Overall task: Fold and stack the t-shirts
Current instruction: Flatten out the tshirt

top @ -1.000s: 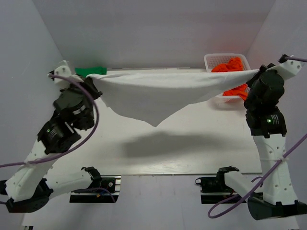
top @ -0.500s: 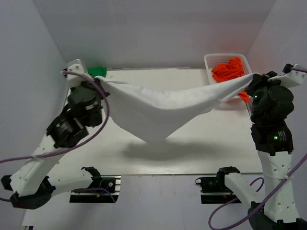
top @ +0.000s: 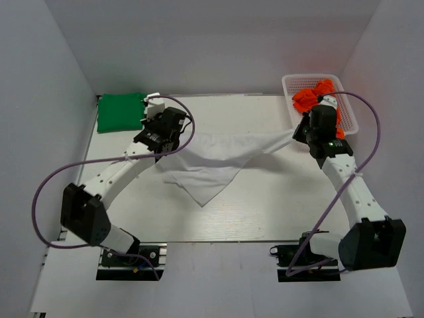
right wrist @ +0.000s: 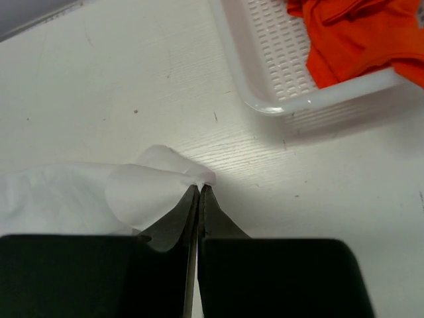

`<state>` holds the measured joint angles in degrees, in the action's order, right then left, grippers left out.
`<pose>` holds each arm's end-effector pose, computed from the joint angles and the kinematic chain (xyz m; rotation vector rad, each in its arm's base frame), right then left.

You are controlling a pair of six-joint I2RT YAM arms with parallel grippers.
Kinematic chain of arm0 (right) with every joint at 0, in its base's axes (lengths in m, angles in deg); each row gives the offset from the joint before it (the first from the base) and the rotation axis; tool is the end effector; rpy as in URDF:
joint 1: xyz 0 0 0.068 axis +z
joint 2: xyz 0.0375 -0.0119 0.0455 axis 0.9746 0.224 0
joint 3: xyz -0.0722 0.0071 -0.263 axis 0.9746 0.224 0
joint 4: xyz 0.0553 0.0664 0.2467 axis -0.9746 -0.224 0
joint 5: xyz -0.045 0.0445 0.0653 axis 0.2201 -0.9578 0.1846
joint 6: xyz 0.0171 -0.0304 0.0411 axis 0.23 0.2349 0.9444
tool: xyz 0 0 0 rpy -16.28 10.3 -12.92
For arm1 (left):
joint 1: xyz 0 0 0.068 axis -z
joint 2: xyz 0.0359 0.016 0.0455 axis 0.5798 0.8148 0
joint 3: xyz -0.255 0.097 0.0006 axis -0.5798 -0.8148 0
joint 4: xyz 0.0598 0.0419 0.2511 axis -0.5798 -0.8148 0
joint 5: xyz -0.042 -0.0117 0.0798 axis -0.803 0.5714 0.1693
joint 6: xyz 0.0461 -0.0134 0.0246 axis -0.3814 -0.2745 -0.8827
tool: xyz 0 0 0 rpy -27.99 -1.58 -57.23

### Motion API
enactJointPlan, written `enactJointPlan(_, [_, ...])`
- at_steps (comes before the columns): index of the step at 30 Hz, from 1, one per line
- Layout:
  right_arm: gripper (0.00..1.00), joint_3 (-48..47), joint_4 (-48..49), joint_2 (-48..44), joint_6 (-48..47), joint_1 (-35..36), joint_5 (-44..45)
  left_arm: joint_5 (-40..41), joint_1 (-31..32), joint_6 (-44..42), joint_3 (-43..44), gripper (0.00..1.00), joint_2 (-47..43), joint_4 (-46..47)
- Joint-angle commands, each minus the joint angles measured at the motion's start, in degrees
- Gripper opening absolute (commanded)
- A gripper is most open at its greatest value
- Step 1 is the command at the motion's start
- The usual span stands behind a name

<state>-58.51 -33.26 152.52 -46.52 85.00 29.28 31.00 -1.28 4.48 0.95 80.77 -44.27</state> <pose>0.2646 0.0287 0.3437 0.3658 1.9899 0.0805 0.2626 -0.1419 0.3300 -0.3627 1.9494 0.4704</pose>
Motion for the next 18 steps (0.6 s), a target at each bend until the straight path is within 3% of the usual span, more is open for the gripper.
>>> enactJointPlan(1, [0.0,-1.2,8.4,5.0,-1.7,0.1,-3.8,-4.4,-5.5,-0.2,2.6,0.0,6.3,5.6])
enactJointPlan(5, [0.0,-5.4,11.3,13.6,-4.2,1.0,-6.1,-8.4,-10.4,-4.6,9.1,0.0,16.4,10.3])
enactJointPlan(9, [0.0,-11.7,11.4,23.4,-6.6,2.3,-2.5,-12.8,-14.8,-8.0,15.1,0.0,25.6,16.2])
enactJointPlan(14, [0.0,-20.4,11.3,35.9,-8.8,3.6,0.8,-17.6,-18.0,-11.5,27.0,0.0,38.2,16.9])
enactJointPlan(18, [0.0,-28.0,8.3,44.6,-7.4,4.0,0.2,-21.2,-18.5,-13.1,33.2,0.13,44.2,14.8])
